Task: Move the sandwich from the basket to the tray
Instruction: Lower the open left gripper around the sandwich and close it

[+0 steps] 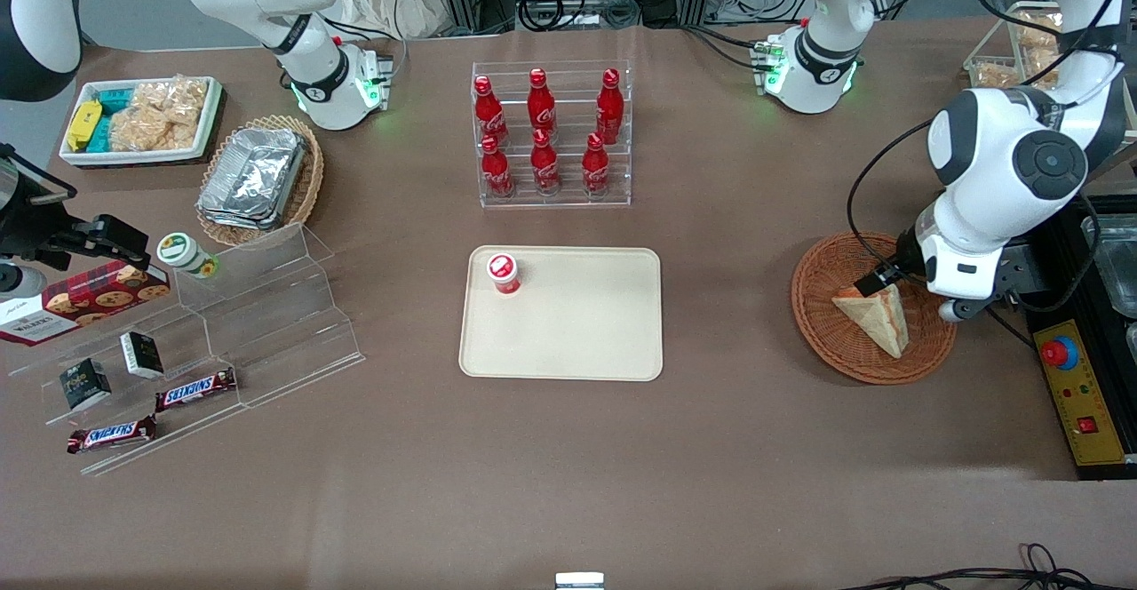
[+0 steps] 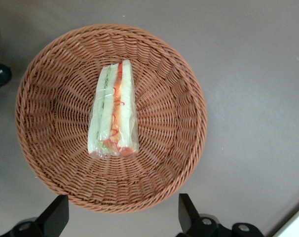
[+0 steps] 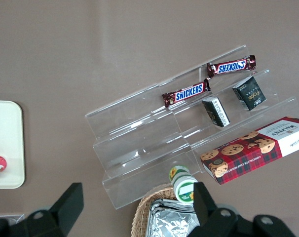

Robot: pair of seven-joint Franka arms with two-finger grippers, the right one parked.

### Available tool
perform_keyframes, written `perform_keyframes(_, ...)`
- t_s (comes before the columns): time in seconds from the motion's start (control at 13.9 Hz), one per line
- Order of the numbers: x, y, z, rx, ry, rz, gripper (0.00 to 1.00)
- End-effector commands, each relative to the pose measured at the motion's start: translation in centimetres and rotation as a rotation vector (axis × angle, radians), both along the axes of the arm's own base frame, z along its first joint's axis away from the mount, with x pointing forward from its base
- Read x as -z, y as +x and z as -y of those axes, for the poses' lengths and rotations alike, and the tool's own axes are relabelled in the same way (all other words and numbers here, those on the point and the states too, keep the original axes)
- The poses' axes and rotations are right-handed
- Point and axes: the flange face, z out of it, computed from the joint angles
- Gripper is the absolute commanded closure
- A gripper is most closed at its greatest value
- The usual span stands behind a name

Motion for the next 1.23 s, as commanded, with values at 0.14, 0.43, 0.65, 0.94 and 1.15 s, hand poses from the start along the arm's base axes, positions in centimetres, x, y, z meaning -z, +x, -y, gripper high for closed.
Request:
perform_keyframes(0.14, 4.6, 0.5, -3.4, -0.104, -0.009, 0.007, 0.00)
perform_keyframes(0.43, 7.2, 0.7, -6.5, -0.161, -0.010, 0.019, 0.00)
perform_keyframes(0.65, 8.3, 0.6, -6.5, -0.164, -0.013, 0.012, 0.00)
perform_keyframes(0.94, 9.9, 0.1, -6.1, -0.171, -0.018, 0.019, 0.00)
perform_keyframes(1.15, 11.4, 0.3, -5.8, -0.167, -0.024, 0.024, 0.01)
